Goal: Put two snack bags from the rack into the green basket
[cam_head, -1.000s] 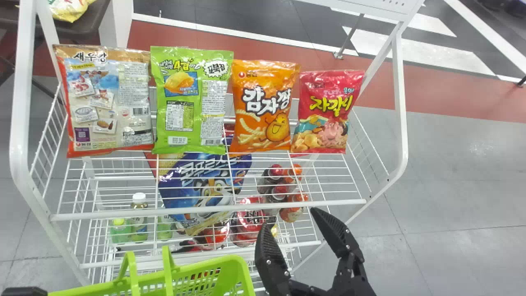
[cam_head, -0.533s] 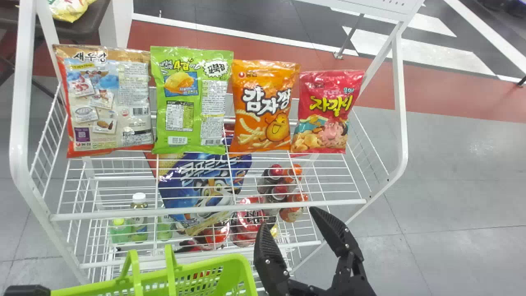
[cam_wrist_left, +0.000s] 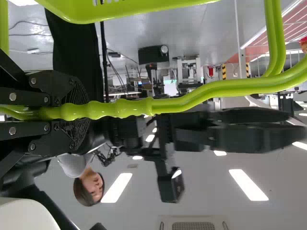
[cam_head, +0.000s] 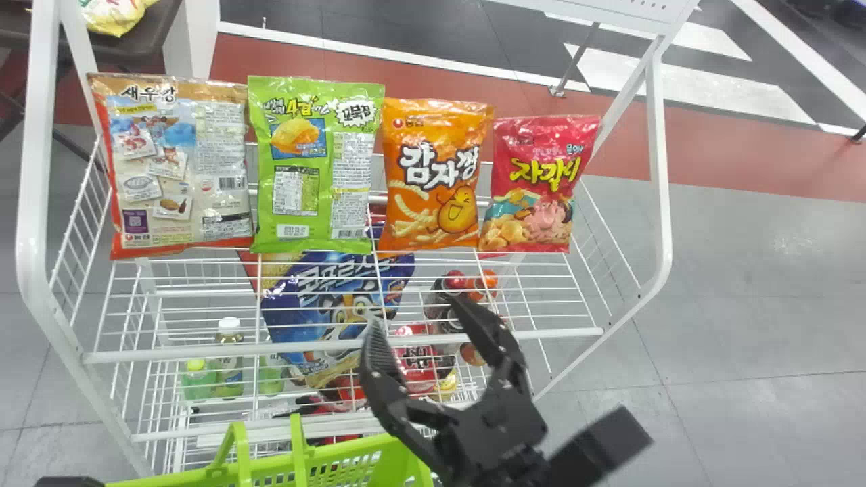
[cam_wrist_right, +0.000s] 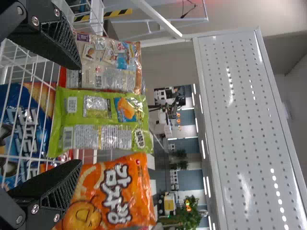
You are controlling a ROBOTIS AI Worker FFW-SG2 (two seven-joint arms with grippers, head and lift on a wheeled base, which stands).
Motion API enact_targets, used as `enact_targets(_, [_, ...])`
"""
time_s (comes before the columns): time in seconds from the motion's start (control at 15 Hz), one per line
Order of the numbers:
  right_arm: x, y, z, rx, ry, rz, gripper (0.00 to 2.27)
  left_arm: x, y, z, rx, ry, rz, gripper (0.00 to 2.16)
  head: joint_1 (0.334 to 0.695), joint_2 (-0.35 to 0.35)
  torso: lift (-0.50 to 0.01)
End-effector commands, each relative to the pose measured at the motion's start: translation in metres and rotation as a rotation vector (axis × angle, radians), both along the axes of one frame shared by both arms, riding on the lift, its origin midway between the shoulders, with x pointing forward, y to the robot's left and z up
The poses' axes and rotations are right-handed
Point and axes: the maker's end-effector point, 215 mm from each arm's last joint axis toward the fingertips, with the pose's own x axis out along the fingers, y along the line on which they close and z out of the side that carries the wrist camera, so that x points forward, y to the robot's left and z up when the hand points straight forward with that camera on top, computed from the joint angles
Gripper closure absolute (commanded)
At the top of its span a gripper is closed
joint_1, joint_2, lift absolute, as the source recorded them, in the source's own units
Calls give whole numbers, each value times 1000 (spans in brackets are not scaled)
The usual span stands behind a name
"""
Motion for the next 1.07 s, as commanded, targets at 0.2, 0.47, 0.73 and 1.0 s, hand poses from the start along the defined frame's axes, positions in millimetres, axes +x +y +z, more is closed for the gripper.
enact_targets(0.2, [53,72,-12,-11,55,123,124,-2,-3,-4,5,3,-16,1264,695,-247,-3])
enact_targets(0.47, [95,120,-18,-61,93,178,127,3,-3,-3,4,-8,-17,1264,695,-136,-3])
enact_targets(0.73, [137,146,-25,-115,109,179,127,8,1,0,-1,-22,-22,1264,695,-19,-3])
enact_targets(1.0, [183,158,-32,-145,142,173,127,11,7,-2,0,-17,-15,1264,695,35,-3])
